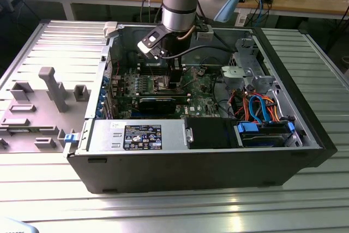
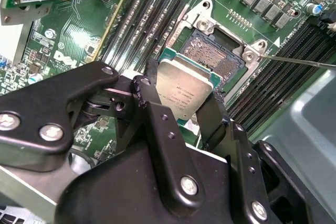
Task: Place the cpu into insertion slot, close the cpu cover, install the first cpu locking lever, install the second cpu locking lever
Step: 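Place the cpu into insertion slot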
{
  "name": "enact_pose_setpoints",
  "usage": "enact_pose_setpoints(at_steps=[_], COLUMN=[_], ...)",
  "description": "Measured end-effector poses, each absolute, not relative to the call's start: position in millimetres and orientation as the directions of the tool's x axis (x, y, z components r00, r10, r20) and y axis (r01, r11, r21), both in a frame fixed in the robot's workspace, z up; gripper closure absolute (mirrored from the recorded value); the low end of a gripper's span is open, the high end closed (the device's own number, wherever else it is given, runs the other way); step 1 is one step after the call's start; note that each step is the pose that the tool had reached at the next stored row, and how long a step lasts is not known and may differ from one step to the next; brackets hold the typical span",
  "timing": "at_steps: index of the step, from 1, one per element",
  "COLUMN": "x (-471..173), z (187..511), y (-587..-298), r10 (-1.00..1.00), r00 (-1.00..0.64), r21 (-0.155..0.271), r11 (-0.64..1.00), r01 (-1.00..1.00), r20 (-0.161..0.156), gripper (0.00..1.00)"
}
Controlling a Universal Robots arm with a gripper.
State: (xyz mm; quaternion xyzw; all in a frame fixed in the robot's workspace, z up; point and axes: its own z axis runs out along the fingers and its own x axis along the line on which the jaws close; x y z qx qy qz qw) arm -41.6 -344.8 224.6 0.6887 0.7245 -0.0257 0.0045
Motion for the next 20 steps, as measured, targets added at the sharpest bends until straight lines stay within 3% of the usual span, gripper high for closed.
enact_pose_setpoints(at_steps=[20], x=[-49], z=[220], y=[-333], r10=[0.998], r00=[-0.039], r21=[-0.031], r11=[0.038], r01=[0.999], r20=[-0.042], gripper=[0.45])
